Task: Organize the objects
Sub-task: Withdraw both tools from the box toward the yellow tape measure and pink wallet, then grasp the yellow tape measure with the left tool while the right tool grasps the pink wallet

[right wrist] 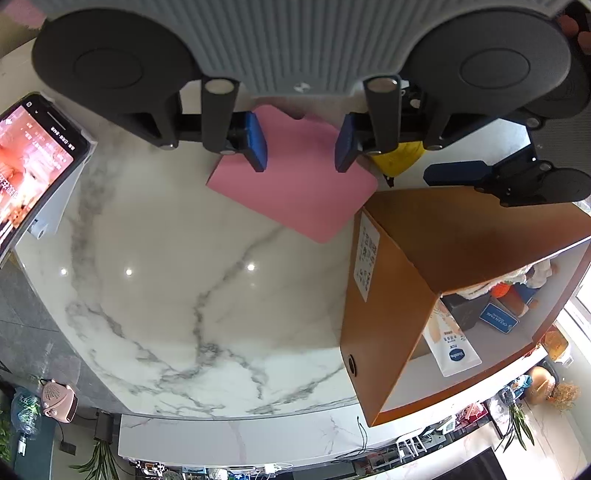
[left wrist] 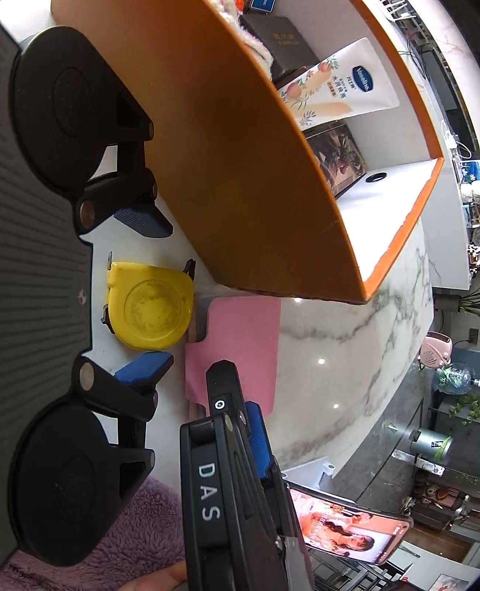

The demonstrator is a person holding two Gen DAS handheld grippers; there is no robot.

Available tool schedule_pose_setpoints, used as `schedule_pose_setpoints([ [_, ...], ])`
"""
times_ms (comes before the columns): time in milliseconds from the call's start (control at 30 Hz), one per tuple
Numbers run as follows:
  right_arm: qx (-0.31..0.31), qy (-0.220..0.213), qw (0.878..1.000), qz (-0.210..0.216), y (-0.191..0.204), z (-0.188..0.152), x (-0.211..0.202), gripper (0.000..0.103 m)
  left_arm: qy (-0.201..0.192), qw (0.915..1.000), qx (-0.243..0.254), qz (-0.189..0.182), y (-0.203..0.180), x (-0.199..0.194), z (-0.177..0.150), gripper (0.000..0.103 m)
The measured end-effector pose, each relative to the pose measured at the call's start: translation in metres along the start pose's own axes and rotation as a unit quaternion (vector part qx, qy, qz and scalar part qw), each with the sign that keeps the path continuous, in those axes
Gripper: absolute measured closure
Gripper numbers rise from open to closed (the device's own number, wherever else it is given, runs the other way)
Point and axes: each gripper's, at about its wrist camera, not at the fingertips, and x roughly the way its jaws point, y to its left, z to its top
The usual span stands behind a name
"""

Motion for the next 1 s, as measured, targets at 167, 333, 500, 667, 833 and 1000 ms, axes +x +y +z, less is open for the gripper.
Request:
schedule_pose_setpoints([
  [167, 0.000, 0.000, 1.000, 0.001, 0.000, 0.000, 0.001, 0.057, 0.008, 0.9997, 0.023, 0.004, -0.007, 0.003, -0.003, 0.026],
  [333, -0.008, 0.001, 1.000, 0.002, 0.003, 0.000, 0.003, 0.053, 0.004, 0.9992, 0.036, 0.015, -0.011, 0.002, -0.004, 0.045],
  [500, -0.030, 0.007, 1.000, 0.003, 0.008, 0.002, 0.005, 0.047, 0.009, 0.9998, 0.015, 0.014, -0.005, -0.004, -0.006, 0.046],
  [667, -0.059, 0.035, 0.997, 0.020, 0.011, 0.008, 0.007, 0.035, 0.002, 0.9999, -0.004, 0.016, 0.005, -0.016, -0.005, 0.046],
  [833, -0.158, 0.056, 0.986, -0.001, 0.022, 0.017, 0.014, 0.021, -0.005, 0.9997, -0.015, 0.019, 0.013, -0.030, -0.006, 0.046],
  [1000, -0.236, 0.083, 0.968, -0.025, 0.031, 0.013, 0.030, 0.018, -0.009, 0.9996, -0.019, 0.021, 0.017, -0.039, -0.009, 0.046],
])
